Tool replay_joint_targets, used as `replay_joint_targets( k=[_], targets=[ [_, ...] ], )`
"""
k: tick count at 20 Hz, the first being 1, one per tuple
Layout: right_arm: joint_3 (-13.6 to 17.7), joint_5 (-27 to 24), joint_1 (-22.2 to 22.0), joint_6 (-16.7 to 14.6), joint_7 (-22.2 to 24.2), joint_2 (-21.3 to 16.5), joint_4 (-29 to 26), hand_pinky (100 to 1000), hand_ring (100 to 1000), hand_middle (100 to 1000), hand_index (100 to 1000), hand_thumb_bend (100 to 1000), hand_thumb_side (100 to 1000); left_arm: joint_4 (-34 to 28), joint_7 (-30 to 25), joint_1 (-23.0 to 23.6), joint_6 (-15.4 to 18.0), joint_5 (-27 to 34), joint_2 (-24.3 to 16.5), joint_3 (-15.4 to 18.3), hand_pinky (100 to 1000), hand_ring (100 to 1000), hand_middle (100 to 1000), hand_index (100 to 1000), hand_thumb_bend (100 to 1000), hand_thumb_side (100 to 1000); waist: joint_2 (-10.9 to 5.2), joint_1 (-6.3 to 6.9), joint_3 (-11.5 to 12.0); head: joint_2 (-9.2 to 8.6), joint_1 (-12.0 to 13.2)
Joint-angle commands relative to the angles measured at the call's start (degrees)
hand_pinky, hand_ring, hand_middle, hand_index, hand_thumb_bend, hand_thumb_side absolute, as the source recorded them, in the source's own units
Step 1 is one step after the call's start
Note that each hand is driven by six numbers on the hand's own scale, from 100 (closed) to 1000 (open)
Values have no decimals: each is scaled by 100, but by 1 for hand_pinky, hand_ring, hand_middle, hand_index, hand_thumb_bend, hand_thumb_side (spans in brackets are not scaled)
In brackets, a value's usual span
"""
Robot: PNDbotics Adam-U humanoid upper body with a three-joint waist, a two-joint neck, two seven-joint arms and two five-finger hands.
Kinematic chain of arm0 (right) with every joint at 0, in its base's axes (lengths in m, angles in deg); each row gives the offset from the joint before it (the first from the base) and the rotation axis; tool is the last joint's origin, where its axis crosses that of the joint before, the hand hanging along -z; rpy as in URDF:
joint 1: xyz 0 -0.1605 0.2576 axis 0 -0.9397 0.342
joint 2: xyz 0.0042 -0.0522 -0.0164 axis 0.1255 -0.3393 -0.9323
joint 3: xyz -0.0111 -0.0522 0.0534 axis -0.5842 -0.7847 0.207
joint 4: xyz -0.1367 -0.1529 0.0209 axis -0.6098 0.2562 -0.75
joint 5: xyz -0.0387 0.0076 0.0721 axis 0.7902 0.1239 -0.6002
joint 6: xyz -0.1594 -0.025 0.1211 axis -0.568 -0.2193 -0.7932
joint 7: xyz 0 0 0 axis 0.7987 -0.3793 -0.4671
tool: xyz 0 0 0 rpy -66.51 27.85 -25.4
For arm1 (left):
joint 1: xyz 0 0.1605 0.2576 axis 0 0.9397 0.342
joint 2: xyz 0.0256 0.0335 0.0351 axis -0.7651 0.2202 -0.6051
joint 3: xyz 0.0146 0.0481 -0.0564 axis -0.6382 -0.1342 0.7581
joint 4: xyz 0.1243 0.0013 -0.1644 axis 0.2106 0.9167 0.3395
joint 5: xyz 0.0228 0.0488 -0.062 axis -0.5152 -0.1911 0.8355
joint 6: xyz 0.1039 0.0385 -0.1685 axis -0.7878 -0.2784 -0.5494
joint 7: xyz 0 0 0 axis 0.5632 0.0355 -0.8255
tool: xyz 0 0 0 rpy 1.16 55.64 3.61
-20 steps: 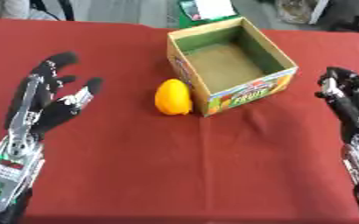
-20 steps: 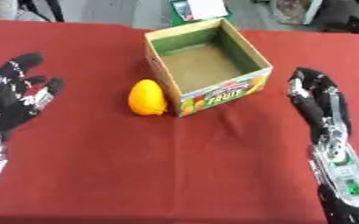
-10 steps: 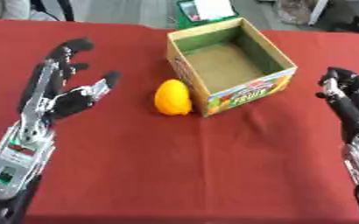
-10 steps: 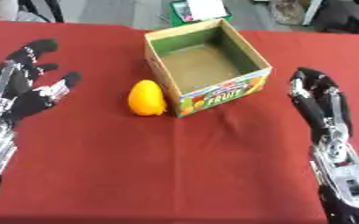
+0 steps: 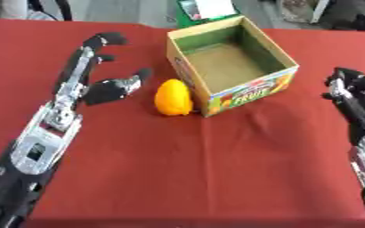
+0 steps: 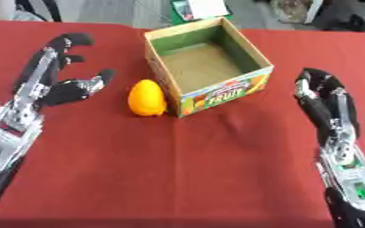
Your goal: Pick up objects on the table and place them in the box.
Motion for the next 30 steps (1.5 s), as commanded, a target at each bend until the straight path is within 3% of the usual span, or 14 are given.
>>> replay_joint_targets(
  k=[1, 9, 17, 24, 30],
  targets=[
    [12, -47, 57, -12, 38, -78, -122, 631, 728, 615, 743, 100, 385, 340, -43, -226, -2, -309, 100, -130, 818, 964, 832, 768, 561, 260, -108, 8, -31, 36, 31],
    [-5, -50, 70, -10, 55, -67, -124, 630, 728, 615, 742, 100, 379, 1047, -88, -415, 142, -749, 426, -326, 807, 947, 816, 762, 578, 272, -92, -7, -92, 27, 72],
    [-6, -54, 70, -6, 53, -61, -120, 630, 728, 615, 742, 100, 381, 1235, -337, -348, 216, -919, 449, -468, 797, 931, 805, 759, 602, 273, -77, -12, -85, 26, 73],
    [-14, -52, 73, -5, 62, -55, -114, 630, 728, 615, 742, 100, 381, 1336, -411, -345, 145, -1102, 476, -476, 764, 874, 753, 713, 527, 102, -77, -22, -103, 19, 73],
    [-14, -56, 71, -2, 61, -44, -105, 630, 728, 615, 743, 100, 382, 1353, -461, -360, 44, -1265, 472, -455, 718, 806, 678, 628, 482, 100, -82, -16, -108, 12, 70]
  ],
)
